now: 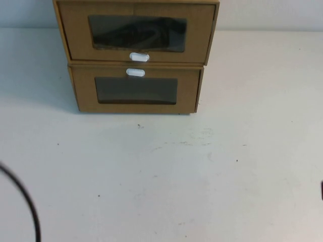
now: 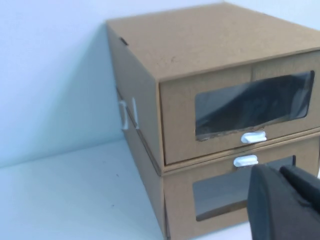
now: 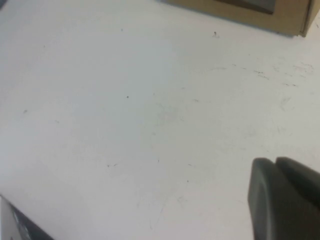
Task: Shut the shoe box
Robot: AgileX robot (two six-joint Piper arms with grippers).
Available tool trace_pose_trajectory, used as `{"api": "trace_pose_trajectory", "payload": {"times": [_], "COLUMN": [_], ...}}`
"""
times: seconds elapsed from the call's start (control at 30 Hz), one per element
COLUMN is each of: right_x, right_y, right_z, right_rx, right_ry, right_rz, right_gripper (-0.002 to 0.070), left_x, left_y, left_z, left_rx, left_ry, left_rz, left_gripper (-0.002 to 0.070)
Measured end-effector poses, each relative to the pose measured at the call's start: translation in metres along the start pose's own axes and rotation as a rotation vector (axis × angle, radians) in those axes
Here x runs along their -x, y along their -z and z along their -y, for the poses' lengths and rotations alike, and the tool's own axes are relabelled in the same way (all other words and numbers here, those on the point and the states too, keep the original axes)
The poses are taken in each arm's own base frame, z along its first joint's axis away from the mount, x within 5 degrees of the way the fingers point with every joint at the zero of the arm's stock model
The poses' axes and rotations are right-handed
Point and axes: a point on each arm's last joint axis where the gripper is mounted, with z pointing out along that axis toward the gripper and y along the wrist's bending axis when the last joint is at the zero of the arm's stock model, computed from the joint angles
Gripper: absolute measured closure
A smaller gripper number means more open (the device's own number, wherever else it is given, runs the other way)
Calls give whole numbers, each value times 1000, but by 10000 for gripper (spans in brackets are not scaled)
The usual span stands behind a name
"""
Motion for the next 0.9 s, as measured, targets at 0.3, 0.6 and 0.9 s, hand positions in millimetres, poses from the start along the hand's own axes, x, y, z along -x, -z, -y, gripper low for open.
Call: {"api": "trace_pose_trajectory", "payload": {"times": [0.3, 0.6, 0.9], "right_x": [-79, -132, -163], "right_y": [0, -56, -75], "right_z": [17, 30, 36], "right_rx": [55, 100, 80], "right_ry": [-29, -32, -33], "right_rz": [276, 539, 453], "right_gripper": [687, 687, 687], "left_x": [-79, -155, -186], "left_y": [55, 43, 37], "left_z": [18, 24, 28], "left_rx": [38, 27, 16], "left_ry": [12, 113, 278], "left_rz": [132, 8, -50], "left_gripper": [677, 677, 677]}}
